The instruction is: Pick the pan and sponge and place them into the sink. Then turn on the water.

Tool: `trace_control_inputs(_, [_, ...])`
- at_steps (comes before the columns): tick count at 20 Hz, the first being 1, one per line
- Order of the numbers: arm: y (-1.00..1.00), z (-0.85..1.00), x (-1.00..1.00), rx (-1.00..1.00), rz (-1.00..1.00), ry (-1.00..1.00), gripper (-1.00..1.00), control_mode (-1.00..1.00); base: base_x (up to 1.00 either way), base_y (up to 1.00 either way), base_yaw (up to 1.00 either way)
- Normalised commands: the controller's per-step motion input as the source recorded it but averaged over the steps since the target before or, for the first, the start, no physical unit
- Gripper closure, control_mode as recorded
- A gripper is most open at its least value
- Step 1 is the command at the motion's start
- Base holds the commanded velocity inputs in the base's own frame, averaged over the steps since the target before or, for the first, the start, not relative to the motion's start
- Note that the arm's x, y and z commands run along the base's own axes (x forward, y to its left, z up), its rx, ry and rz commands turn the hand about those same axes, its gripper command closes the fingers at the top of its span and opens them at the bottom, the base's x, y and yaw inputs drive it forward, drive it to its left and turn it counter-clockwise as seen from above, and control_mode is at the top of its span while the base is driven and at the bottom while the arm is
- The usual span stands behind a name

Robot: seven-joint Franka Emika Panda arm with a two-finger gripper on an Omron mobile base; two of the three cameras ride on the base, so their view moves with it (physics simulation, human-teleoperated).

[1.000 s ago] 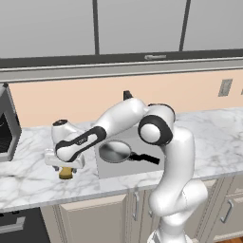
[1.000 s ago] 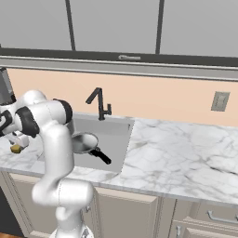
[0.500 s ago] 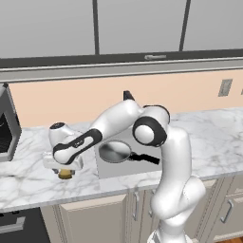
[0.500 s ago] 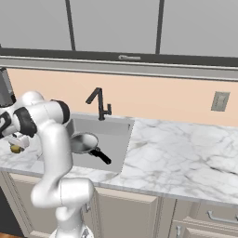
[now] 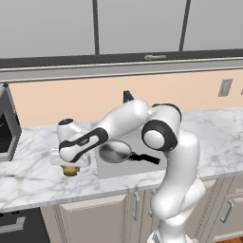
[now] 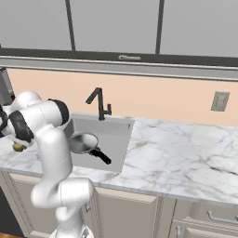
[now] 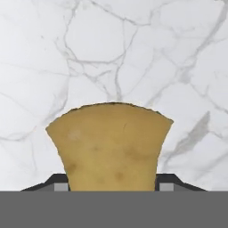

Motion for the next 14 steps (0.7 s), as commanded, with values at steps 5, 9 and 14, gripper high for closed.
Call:
trace_control_inputs(5, [-1.00, 0.33, -0.39, 0.12, 0.00, -0.11, 1.00, -1.00, 0.00, 0.00, 0.00])
trace_control_inputs(9, [-1.00, 0.44, -0.18, 0.04, 0.00, -0.02, 1.00, -1.00, 0.00, 0.00, 0.00])
trace_control_inputs(14, [-1.00, 0.48, -0.09, 0.00, 0.00, -0.03, 1.00, -1.00, 0.00, 0.00, 0.00])
